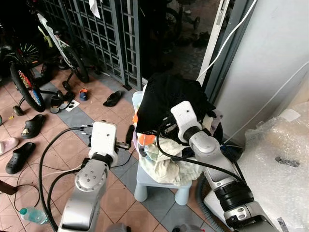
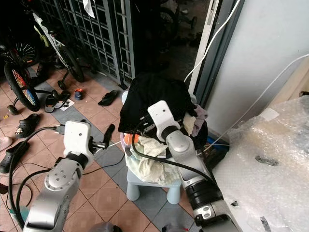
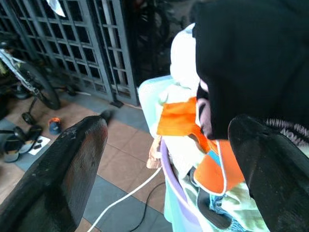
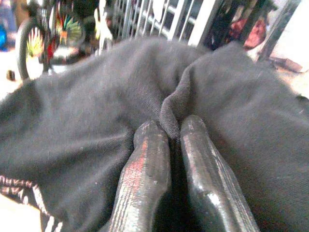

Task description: Clothes washing

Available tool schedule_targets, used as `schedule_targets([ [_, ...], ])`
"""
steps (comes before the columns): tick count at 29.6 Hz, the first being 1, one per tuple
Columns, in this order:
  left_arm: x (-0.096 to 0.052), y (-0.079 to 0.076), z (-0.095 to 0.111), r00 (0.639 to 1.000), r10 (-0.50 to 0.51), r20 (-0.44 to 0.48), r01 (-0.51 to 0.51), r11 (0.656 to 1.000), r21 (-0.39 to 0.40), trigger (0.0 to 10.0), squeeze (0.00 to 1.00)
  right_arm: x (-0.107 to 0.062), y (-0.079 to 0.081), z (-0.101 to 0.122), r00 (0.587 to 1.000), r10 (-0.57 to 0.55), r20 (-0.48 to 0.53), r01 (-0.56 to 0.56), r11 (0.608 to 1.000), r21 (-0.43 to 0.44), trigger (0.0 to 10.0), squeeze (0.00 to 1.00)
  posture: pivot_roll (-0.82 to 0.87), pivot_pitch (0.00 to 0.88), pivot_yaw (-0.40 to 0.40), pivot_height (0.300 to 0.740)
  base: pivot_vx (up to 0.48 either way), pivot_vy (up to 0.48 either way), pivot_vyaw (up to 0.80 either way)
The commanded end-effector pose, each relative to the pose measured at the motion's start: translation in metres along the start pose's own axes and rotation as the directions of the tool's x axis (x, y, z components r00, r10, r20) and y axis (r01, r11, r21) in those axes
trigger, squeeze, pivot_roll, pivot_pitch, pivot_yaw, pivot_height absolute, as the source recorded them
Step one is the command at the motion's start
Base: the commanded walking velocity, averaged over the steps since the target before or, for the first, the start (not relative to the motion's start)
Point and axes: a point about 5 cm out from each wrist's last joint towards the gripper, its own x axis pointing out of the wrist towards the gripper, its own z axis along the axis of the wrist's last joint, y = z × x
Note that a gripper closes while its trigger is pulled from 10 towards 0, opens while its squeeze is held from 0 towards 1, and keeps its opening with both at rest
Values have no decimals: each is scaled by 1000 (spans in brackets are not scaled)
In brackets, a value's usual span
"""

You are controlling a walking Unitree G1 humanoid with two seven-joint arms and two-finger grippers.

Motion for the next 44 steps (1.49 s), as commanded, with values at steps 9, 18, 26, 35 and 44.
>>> schedule_targets([
  [9, 4, 3, 3, 1000, 2, 9, -3, 999, 50, 10000, 0, -1, -16, 69, 955, -113, 276, 80, 989, 128, 0, 0, 12, 0, 22, 740, 0, 0, 0],
  [18, 9, 1, 7, 999, 28, 33, -31, 997, 67, 10000, 0, -34, -47, 92, 913, -215, 347, 177, 975, 137, 0, 0, -17, 0, 30, 740, 0, 0, 0],
  [26, 12, 2, 9, 998, 23, 50, -27, 997, 68, 10000, 0, -60, -46, 68, 928, -250, 277, 229, 968, 106, 0, 0, -33, 0, 38, 740, 0, 0, 0],
  [35, 15, 4, 9, 998, 36, 50, -38, 998, 52, 10000, 0, -60, -39, 69, 932, -246, 265, 224, 968, 111, 0, 0, -37, 0, 40, 740, 0, 0, 0],
  [44, 15, 2, 10, 996, 58, 68, -60, 998, 35, 10000, 0, -58, -50, 69, 917, -320, 238, 305, 947, 99, 10000, 0, -37, 0, 37, 740, 0, 0, -437],
])
